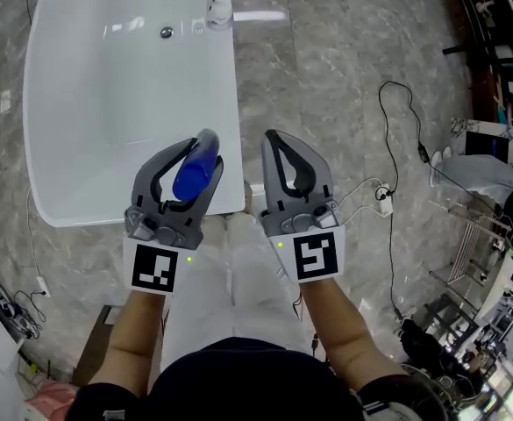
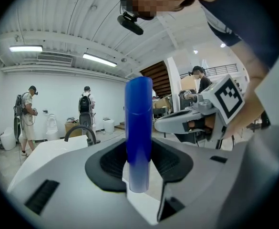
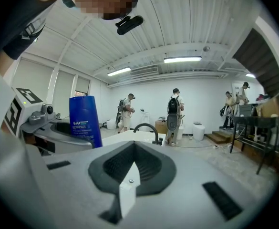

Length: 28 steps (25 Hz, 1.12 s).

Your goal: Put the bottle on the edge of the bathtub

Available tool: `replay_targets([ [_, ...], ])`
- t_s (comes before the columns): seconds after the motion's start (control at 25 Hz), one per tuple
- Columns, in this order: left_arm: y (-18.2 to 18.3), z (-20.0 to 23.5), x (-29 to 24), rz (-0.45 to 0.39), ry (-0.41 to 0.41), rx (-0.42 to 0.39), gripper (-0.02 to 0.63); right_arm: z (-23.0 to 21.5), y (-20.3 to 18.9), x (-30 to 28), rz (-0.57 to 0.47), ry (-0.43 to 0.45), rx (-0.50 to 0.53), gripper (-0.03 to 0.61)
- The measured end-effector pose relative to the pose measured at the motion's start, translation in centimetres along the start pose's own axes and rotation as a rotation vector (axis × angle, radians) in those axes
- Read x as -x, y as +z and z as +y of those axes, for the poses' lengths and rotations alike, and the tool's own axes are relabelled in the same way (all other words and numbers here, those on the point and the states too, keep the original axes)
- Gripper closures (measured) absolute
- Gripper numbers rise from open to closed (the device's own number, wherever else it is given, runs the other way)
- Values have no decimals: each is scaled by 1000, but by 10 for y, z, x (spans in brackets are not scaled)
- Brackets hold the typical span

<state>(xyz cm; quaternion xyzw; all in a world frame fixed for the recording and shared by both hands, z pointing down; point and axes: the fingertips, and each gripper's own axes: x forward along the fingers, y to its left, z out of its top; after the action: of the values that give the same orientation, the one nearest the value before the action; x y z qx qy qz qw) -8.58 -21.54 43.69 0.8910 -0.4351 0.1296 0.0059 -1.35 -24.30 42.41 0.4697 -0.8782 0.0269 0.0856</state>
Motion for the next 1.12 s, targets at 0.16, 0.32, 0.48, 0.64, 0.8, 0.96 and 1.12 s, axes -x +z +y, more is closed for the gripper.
replay_targets([
  [0.16,-15,3,-11,5,-20,-21,459,0,-16,-9,14,7,4,577],
  [0.32,-31,3,-20,-5,-30,-21,459,-3,-28,-10,27,5,-1,577],
  [0.48,-45,-1,-24,-5,-43,-7,459,-2,-36,-8,28,7,-1,577],
  [0.64,-51,-1,-29,-9,-50,3,459,-4,-42,-7,42,5,-10,577],
  [0.8,-63,-1,-36,6,-62,-2,459,-5,-48,-9,50,6,-16,577],
  [0.96,-71,3,-44,18,-69,11,459,-9,-54,-13,58,7,-24,577],
  [1.12,-80,5,-54,29,-84,12,459,-15,-60,-17,70,8,-35,577],
])
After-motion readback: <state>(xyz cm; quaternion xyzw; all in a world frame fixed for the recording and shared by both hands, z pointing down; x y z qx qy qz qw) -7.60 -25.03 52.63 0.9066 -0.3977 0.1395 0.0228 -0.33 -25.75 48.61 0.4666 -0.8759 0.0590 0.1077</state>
